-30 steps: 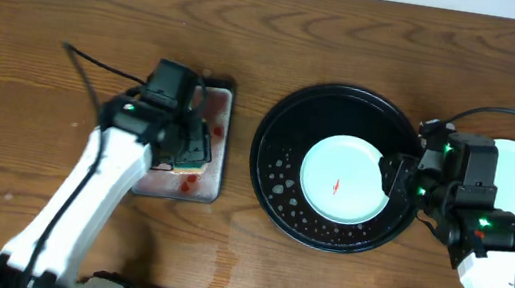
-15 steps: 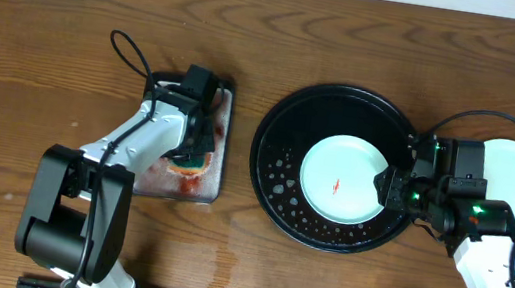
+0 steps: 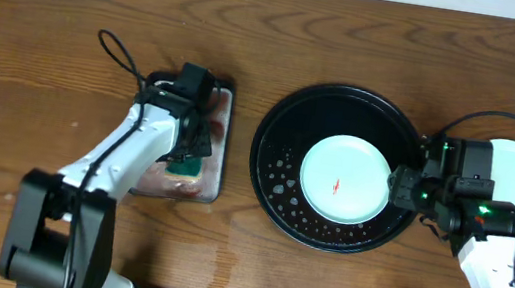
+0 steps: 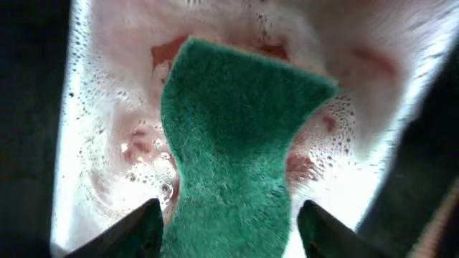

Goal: Clean dirty plates on tray and stack at the side
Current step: 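Grasp the green sponge in the basin with the left gripper, then scrub the held blue-green plate with the sponge in left gripper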

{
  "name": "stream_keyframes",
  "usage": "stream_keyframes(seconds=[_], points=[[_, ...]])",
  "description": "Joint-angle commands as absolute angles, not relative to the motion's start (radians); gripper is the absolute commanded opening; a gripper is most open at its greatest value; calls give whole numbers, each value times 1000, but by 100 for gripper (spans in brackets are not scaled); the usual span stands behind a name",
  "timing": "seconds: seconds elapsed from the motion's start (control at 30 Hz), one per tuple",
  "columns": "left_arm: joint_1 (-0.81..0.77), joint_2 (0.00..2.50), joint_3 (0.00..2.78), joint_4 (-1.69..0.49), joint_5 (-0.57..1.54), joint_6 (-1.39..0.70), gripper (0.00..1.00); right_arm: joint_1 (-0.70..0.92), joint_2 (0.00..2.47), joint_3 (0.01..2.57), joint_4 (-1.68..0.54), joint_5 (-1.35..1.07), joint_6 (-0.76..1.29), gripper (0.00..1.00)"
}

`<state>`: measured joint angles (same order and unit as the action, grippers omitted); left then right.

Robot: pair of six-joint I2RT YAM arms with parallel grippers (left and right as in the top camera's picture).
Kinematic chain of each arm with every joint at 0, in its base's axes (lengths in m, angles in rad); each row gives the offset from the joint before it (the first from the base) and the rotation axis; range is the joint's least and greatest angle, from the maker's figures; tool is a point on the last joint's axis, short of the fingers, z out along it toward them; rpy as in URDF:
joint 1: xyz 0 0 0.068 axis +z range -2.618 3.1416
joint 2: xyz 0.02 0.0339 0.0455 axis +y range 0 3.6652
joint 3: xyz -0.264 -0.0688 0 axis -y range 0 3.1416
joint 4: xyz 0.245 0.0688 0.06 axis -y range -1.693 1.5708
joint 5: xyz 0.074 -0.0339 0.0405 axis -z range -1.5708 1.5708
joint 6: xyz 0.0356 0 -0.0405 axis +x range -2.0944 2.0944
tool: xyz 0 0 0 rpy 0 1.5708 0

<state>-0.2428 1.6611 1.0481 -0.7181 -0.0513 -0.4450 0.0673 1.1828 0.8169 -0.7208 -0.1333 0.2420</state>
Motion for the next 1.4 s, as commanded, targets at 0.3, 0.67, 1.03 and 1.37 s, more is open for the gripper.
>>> stream_keyframes(seconds=[0.3, 0.67, 1.03, 1.37], points=[[-241, 1772, 1003, -623, -97, -442, 38, 52, 1295, 822, -691, -151, 140, 57], [-241, 1699, 1099, -772, -94, -419, 8, 22, 1436, 822, -601, -245, 70, 57], [-350, 1452, 1179, -789, 128, -418, 7, -18, 1554, 822, -514, -245, 73, 33], [-594, 1488, 1178, -662, 157, -553, 7, -18, 1676, 822, -430, -336, 74, 1]])
